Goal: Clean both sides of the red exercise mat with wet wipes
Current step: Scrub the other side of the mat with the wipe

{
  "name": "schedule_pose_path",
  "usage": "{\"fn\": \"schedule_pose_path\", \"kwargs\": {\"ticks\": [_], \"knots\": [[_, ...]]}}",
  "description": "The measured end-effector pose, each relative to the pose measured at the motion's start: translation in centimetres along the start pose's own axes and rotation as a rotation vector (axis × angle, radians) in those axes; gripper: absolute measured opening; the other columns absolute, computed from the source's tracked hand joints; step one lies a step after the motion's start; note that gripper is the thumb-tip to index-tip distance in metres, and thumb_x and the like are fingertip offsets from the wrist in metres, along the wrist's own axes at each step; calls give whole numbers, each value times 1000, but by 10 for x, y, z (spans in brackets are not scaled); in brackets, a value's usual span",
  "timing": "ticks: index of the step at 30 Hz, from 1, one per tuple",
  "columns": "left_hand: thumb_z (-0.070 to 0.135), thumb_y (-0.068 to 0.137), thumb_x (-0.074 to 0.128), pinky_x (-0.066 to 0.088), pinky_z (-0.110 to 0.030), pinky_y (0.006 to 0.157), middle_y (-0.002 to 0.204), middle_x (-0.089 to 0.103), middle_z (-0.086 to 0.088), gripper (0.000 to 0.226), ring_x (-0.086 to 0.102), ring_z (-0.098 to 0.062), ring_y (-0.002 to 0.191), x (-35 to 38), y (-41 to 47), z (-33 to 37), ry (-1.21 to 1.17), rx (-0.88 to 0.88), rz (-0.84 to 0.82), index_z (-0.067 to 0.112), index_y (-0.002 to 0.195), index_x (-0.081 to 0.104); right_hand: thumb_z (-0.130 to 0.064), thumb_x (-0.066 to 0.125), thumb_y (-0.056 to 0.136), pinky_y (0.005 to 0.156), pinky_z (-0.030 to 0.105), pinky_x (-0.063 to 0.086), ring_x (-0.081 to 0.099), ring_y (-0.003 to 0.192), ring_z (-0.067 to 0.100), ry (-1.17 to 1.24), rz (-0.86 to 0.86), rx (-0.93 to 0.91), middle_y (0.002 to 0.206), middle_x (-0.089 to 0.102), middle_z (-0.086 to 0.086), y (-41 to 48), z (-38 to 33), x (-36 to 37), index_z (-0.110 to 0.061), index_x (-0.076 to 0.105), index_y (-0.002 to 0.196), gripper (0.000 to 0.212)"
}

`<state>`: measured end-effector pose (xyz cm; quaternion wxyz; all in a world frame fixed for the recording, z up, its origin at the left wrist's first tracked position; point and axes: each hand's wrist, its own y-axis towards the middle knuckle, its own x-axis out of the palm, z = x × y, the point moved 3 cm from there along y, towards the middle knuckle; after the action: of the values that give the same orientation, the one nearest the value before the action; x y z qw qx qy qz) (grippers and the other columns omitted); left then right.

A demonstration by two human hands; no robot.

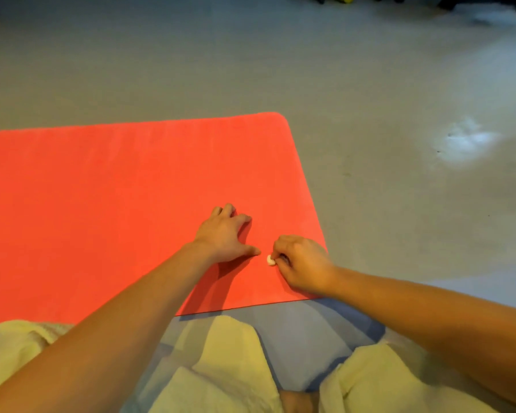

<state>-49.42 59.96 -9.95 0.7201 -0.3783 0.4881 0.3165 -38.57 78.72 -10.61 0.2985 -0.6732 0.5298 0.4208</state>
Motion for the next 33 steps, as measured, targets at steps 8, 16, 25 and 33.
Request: {"fn": "schedule_pose_path", "kwargs": {"ticks": [8, 16, 25, 33], "knots": [[68, 68, 85, 41, -43, 115, 148, 37, -6, 100, 34, -30, 140, -5, -10, 19, 21, -59, -93, 36, 153, 42, -11, 58, 82, 67, 29, 43, 62, 84, 19, 8, 54, 118, 89, 63, -8, 38, 12, -5, -24, 67, 85, 16], [60, 77, 84, 44, -48, 112, 145, 34, -13, 102, 33, -37, 138, 2, -8, 30, 55, -90, -127, 49, 160, 26, -20, 51, 77, 70, 34, 52, 63, 85, 15, -6, -181, -66, 93, 66, -10, -36, -6, 2, -25, 66, 86, 19], [57, 69, 90, 39, -54, 117, 161, 18, -13, 117, 22, -38, 149, -13, 1, 43, 144, -80, -231, 48, 161, 18, -13, 56, 78, 67, 36, 49, 64, 85, 23, -20, -86, 72, 93, 67, -6, 5, 2, -8, -22, 68, 84, 16], [56, 67, 92, 47, -38, 108, 150, 42, -18, 108, 52, -34, 134, -31, 21, 53, 228, -51, -272, 41, 158, 36, -15, 56, 78, 67, 26, 46, 60, 79, 10, 1, -287, -107, 92, 67, -13, -41, 1, -11, -24, 67, 83, 15]]}}
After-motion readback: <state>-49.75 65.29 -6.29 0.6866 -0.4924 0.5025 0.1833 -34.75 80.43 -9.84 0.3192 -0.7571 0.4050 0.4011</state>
